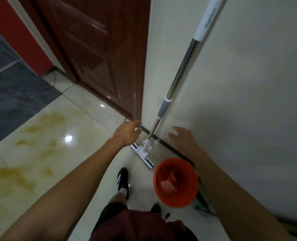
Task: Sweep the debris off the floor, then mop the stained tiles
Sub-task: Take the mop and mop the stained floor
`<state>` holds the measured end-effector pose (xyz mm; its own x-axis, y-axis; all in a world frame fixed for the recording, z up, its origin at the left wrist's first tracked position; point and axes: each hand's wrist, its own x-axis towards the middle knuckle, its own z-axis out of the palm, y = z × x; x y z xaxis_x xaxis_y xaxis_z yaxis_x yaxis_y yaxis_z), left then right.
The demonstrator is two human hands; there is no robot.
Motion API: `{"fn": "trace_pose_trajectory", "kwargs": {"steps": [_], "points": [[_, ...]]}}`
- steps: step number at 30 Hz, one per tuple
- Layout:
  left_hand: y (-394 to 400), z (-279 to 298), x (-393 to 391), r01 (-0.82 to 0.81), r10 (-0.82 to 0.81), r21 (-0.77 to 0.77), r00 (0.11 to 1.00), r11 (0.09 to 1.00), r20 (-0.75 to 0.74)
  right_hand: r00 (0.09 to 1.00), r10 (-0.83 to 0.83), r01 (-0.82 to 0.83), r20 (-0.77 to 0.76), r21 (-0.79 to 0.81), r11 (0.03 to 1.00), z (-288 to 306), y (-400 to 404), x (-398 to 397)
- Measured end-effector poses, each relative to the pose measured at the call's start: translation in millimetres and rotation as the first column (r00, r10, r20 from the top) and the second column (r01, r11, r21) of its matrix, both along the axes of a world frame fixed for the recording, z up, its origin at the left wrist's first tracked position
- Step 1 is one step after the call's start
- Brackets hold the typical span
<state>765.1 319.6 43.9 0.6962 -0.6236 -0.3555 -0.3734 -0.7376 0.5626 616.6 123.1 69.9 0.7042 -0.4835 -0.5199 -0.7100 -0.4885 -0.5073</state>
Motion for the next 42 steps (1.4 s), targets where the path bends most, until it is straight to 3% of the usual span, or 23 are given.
{"fn": "trace_pose_trajectory", "kwargs": {"steps": [10, 19, 30, 36, 42], "points": [[-103, -12, 97, 0.226, -0.249, -0.155, 0.957, 0.962, -0.149, 0.938, -0.332, 0.328, 0.098, 0.056, 0.943, 7, -35, 101], [-133, -23, 93, 0.309, -0.363, -0.26, 0.912, 0.915, -0.193, 0.881, -0.425, 0.424, 0.207, 0.052, 0.904, 8, -23, 111], [-45, -15, 31, 0.177, -0.223, -0.239, 0.958, 0.955, -0.183, 0.914, -0.266, 0.277, 0.306, 0.009, 0.961, 19, 58, 52], [31, -2, -55, 0.097, -0.125, -0.235, 0.986, 0.967, -0.106, 0.93, -0.204, 0.21, 0.305, 0.012, 0.978, 20, 126, -19], [101, 14, -152, 0.045, -0.079, -0.226, 0.986, 0.973, -0.145, 0.95, -0.154, 0.147, 0.272, 0.045, 0.988, 27, 190, -101]]}}
